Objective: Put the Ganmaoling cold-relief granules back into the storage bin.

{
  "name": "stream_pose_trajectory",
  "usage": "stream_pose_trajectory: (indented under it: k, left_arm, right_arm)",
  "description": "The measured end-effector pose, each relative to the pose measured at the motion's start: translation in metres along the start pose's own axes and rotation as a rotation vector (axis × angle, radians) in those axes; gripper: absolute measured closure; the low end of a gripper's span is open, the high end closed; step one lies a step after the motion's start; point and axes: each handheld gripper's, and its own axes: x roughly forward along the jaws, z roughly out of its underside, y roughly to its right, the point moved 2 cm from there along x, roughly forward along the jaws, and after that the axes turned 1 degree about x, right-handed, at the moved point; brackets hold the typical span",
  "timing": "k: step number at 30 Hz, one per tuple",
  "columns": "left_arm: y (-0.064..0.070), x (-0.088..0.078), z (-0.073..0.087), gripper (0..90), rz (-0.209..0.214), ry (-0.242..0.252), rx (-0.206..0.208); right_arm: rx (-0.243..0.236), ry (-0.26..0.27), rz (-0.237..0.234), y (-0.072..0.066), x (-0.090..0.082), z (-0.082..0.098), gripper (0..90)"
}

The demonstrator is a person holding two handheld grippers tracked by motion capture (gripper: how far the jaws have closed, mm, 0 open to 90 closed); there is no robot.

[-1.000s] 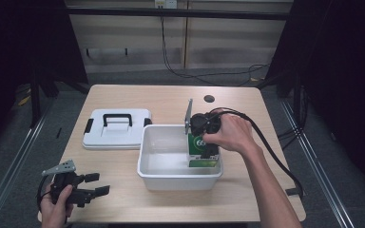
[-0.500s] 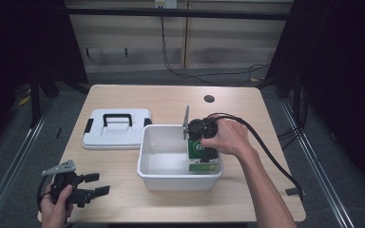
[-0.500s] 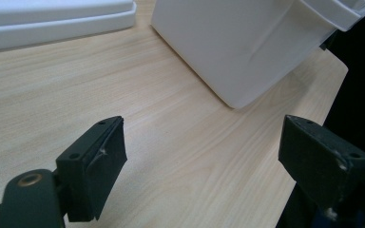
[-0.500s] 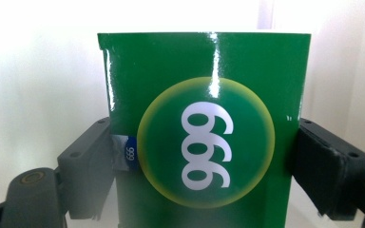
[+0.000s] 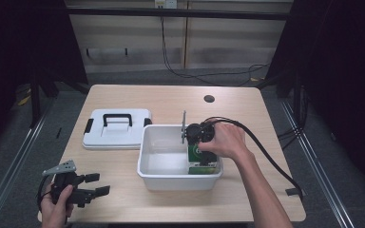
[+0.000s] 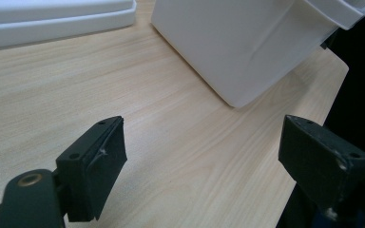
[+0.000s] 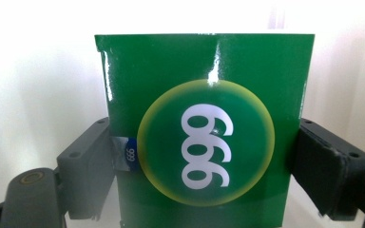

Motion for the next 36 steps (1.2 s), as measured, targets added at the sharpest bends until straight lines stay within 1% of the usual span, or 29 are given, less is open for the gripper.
stream_pose_trajectory:
  k: [2,4,8,9,10,13,15,18,19,20,21,22,24,25,27,28,29,31,34,36]
  left_arm:
    - [0.0,0.0,0.0,16.1,0.001,0.001,-0.001]
    - [0.0,0.0,0.0,16.1,0.002,0.0,0.0]
    - [0.0,0.0,0.0,16.1,0.0,-0.002,0.001]
    - [0.0,0.0,0.0,16.1,0.001,-0.002,0.001]
    - [0.0,0.0,0.0,16.1,0.0,-0.001,-0.001]
    - [0.0,0.001,0.0,16.1,0.002,-0.001,0.0]
    - [0.0,0.001,0.0,16.1,0.004,-0.004,0.003]
    - [0.0,0.001,0.0,16.1,0.002,-0.001,0.0]
    - [0.0,0.0,0.0,16.1,0.002,-0.001,0.001]
    - [0.0,0.0,0.0,16.1,0.002,-0.001,0.001]
    - [0.0,0.0,0.0,16.1,0.003,-0.001,0.0]
    - [0.0,0.001,0.0,16.1,0.003,-0.001,0.0]
    - [0.0,0.0,0.0,16.1,0.007,0.0,0.004]
    - [0.0,0.0,0.0,16.1,0.009,0.0,0.006]
    - [0.001,0.0,0.0,16.1,0.006,-0.001,0.005]
    - [0.001,0.0,0.0,16.1,0.007,-0.001,0.005]
    - [0.001,0.0,0.0,16.1,0.008,0.0,0.005]
    - [0.001,0.0,0.0,16.1,0.008,0.0,0.005]
    - [0.001,0.0,0.0,16.1,0.009,0.001,0.006]
    - [0.001,0.0,0.0,16.0,0.01,0.002,0.007]
  right_arm:
    - [0.01,-0.013,0.0,-0.001,0.003,-0.002,15.6]
    - [0.003,-0.025,-0.002,-0.001,0.006,-0.003,15.6]
    - [0.011,-0.031,0.002,0.0,0.011,-0.004,15.5]
    - [0.012,-0.042,0.005,0.001,0.012,-0.004,15.5]
    - [0.016,-0.041,-0.002,0.001,0.013,-0.004,15.6]
    - [0.019,-0.04,0.01,0.001,0.017,-0.004,15.5]
    - [0.021,-0.041,0.007,0.001,0.02,-0.005,15.4]
    - [0.02,-0.055,0.003,0.001,0.023,-0.005,15.1]
    - [0.018,-0.054,0.018,0.001,0.024,-0.006,15.0]
    - [0.018,-0.054,0.018,0.001,0.024,-0.006,15.0]
    - [0.018,-0.048,0.008,0.001,0.025,-0.006,15.0]
    - [0.02,-0.054,0.01,0.001,0.025,-0.006,14.9]
    - [0.018,-0.047,0.013,0.001,0.026,-0.006,14.4]
    - [0.013,-0.061,0.018,0.0,0.027,-0.007,14.0]
    - [0.011,-0.07,0.026,0.0,0.027,-0.007,13.8]
    - [0.013,-0.066,0.026,0.0,0.027,-0.007,13.8]
    - [0.019,-0.045,0.014,0.0,0.029,-0.007,13.8]
    - [0.02,-0.064,0.023,0.0,0.027,-0.006,13.4]
    - [0.028,-0.049,0.012,0.0,0.027,-0.005,13.0]
    - [0.034,-0.03,0.007,0.0,0.026,-0.003,12.7]
